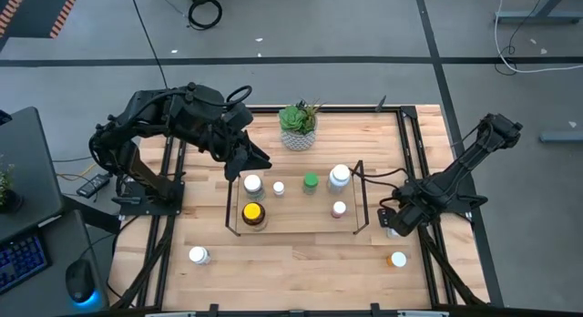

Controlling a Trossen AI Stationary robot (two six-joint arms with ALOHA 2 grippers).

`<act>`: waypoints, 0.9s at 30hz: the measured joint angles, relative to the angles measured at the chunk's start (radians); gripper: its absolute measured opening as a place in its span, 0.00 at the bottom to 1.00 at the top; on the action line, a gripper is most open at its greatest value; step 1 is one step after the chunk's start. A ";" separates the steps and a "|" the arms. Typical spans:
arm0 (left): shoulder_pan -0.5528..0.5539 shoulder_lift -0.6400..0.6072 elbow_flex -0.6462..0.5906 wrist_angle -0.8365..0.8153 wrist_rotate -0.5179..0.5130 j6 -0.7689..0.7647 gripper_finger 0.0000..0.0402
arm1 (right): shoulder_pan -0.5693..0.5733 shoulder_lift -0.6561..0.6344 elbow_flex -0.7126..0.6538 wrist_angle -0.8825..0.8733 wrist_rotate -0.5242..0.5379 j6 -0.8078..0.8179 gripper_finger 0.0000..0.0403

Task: Pick and place medicine bottles onto shelf by color
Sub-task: Put the small white medicine bottle on the shelf

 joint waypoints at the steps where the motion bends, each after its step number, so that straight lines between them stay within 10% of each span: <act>1: 0.000 0.000 0.000 0.000 0.000 0.000 0.36 | -0.003 0.000 -0.007 0.006 0.000 0.000 0.70; 27: 0.000 0.000 0.000 0.000 0.000 0.000 0.35 | -0.008 0.005 -0.011 0.015 -0.029 0.013 0.54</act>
